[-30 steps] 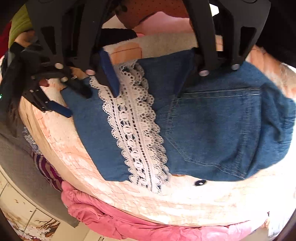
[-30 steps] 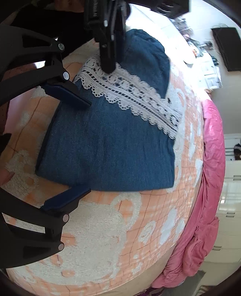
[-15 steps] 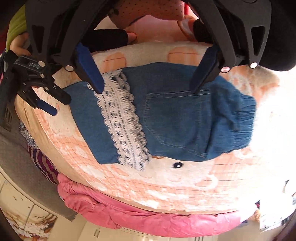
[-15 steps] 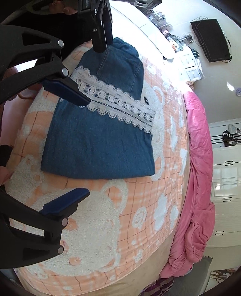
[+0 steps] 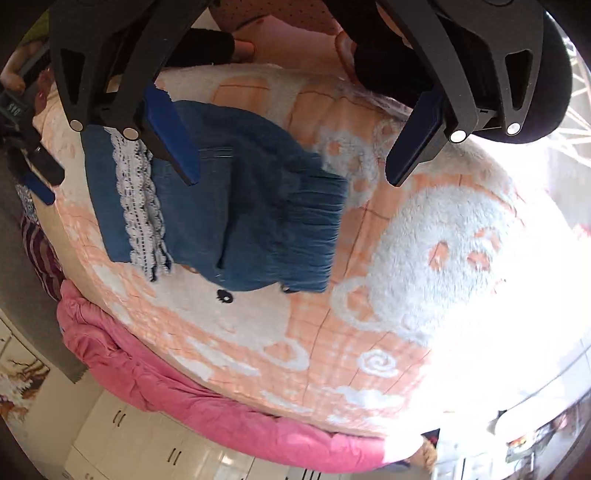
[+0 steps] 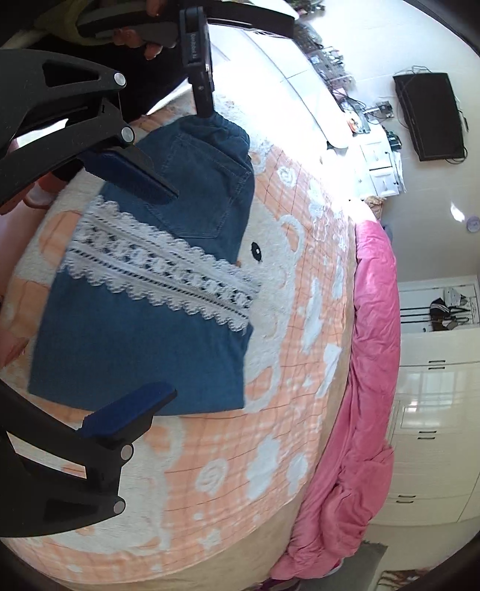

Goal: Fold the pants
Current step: 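Grasp the elastic waistband end with the left tool while the right tool grasps it too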

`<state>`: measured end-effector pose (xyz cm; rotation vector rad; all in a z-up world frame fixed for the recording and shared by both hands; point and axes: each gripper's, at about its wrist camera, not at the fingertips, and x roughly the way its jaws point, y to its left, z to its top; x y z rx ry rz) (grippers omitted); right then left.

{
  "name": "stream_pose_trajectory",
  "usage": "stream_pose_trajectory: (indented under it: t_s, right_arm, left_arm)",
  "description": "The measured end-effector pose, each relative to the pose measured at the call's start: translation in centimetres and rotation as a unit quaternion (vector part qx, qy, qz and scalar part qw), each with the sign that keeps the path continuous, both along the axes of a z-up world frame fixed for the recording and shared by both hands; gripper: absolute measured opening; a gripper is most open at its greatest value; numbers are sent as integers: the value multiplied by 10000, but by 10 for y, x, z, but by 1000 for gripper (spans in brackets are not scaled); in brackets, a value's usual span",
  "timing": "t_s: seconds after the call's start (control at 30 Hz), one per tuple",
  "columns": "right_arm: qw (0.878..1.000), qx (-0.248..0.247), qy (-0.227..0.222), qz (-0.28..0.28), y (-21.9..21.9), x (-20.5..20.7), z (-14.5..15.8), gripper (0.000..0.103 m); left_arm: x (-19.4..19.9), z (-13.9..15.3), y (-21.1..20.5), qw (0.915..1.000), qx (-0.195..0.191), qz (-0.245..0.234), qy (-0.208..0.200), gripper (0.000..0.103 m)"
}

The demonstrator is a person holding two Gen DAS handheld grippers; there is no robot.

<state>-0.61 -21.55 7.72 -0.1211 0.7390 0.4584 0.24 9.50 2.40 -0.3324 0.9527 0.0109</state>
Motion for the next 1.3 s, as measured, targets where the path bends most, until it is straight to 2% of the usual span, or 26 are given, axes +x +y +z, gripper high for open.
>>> stream_pose_trajectory:
  t_s: [0.17,0.23,0.27,0.3,0.4,0.5,0.6,0.73,0.97,1.0,1.03,1.1,1.2,1.3]
  right_arm:
    - [9994,-209,48,254,28,31,4,97]
    - [9986,-129,228,459,41,45,3,97]
    - [9978,-35,363,561,48,52,1,97]
    - [9965,31,495,670,55,57,-1,97]
    - [9918,160,744,1031,81,69,-5,97]
    - [9841,114,954,1495,116,79,-8,97]
    - [9757,-15,1208,1829,149,89,-15,97]
    - [9662,-311,1415,2133,181,101,-26,97]
    - [9412,-196,2012,2707,221,110,-46,95]
    - [9383,-179,2087,2753,225,110,-50,92]
    - [9338,-148,2202,2816,229,110,-56,84]
    - [9250,-13,2482,2875,232,112,-69,53]
    - [9266,105,2361,2925,227,111,-74,39]
    - [9244,704,2292,2966,201,113,-54,32]
  left_arm:
    - [12,-24,7,9994,-226,-23,263,94]
    - [17,-30,5,9987,-393,-138,294,94]
    - [21,-37,6,9971,-660,-186,329,94]
    - [23,-40,6,9963,-756,-159,366,94]
    - [28,-44,4,9964,-789,-75,292,94]
    - [29,-45,1,9953,-909,-218,237,91]
    - [29,-45,4,9942,-1046,-164,205,78]
    - [27,-48,12,9894,-1442,-75,128,55]
    - [27,-49,12,9886,-1497,-49,135,55]
    - [27,-50,13,9884,-1513,-32,141,55]
    - [24,-49,14,9881,-1532,-22,135,55]
    - [25,-50,16,9875,-1572,-4,141,55]
    - [21,-51,21,9847,-1737,53,113,55]
    - [18,-50,27,9801,-1982,118,11,60]
